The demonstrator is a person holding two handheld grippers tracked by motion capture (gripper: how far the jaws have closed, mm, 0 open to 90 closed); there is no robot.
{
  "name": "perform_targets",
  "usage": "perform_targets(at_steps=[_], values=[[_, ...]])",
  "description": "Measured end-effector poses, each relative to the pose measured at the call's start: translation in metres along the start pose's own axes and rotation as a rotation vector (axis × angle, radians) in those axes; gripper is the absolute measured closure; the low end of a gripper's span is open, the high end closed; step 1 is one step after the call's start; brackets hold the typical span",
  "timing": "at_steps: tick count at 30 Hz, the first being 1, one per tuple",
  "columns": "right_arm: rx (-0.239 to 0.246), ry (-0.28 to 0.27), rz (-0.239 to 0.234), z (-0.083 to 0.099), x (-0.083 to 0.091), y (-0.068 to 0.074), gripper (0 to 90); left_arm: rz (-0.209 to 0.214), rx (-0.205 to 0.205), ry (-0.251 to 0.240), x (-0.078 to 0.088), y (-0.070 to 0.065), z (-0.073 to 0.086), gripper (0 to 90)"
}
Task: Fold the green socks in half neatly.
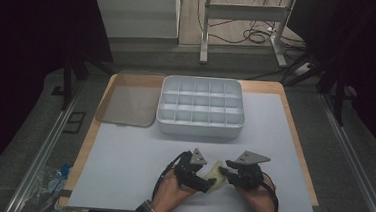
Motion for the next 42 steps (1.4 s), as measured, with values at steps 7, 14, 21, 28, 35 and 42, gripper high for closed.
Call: perform_targets(at_steps=[7, 14, 21, 28, 35, 42], values=[[-0.001, -0.019, 0.004, -0.006, 0.011, 0.0, 66.6, -0.013, -0.007, -0.012, -0.001, -0.001, 0.002, 12.0], [0.017, -0.044, -0.084, -0.011, 0.018, 0.013, 84.9, -0.008, -0.008, -0.024, -0.001, 0.0, 0.003, 11.7], [0.022, 0.007, -0.093, -0.003, 0.002, 0.015, 89.5, -0.009, 0.003, -0.031, -0.001, 0.0, 0.004, 12.0], [0.023, 0.014, -0.078, -0.003, -0.003, 0.016, 90.0, -0.006, 0.047, -0.027, -0.002, -0.001, 0.005, 13.7], [0.0, 0.004, -0.119, -0.002, -0.005, 0.011, 89.8, 0.005, 0.063, -0.028, -0.002, 0.0, 0.005, 13.7], [0.021, 0.0, -0.084, -0.002, 0.004, 0.013, 88.1, 0.033, 0.049, -0.007, 0.004, -0.001, 0.0, 13.3]])
Point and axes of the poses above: each handheld gripper's, and its own axes: x roughly backward along the jaws, z roughly out of its underside, y roughly to its left, the point moved 3 cm from there along -x, roughly forward along the jaws, and after that the axes turned 10 degrees about z, right-handed, at the moved point
